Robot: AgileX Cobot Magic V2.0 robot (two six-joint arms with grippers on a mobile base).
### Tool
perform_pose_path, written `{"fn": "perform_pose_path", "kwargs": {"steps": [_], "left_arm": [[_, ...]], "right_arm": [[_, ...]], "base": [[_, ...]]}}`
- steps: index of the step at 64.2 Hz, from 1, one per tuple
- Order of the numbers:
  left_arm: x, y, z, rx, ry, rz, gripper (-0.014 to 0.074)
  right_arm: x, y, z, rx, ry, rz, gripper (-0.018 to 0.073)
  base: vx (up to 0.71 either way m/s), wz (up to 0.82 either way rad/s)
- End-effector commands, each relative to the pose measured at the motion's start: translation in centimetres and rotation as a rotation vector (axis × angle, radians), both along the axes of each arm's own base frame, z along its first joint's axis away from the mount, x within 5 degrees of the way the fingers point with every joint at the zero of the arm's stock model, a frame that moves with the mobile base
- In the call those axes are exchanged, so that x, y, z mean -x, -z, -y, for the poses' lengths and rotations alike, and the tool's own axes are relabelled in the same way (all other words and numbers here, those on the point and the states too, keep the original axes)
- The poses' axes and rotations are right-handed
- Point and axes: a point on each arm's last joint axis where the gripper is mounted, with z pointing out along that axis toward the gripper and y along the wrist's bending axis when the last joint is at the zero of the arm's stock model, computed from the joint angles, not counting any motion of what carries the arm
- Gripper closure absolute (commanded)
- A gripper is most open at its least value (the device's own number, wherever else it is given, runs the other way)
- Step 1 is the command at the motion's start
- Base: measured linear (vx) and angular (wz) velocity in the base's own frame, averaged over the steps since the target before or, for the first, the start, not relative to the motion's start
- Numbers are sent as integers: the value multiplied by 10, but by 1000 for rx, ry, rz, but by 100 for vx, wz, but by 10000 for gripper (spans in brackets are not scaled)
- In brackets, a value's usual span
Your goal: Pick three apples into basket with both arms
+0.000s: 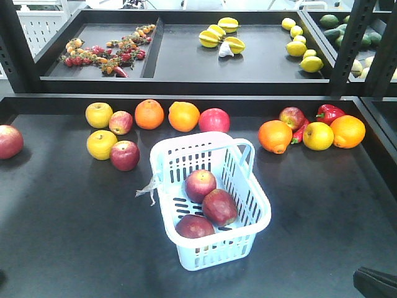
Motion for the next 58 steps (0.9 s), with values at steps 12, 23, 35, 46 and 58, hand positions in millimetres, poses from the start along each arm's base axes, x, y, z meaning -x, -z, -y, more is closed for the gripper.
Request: {"fn": "perform_pose_path", "kwargs": {"steps": [12,23,35,46,58], "left_arm": [[4,-9,-11,-63,-144,226,604],[5,-15,-15,-62,-231,288,604],[5,-16,-20,-34,-321,296,604],[5,-16,-21,4,-335,293,604],[5,-17,-21,3,-335,295,604]], "right_arm": [[-4,-13,1,-24,22,73,564],[-3,-13,1,-22,20,69,564],[-3,-13,1,-22,20,69,564],[-3,-13,1,-22,20,69,564],[-3,-13,1,-22,20,69,564]], "base": [[0,0],[0,0],[0,0],[0,0],[0,0]]}}
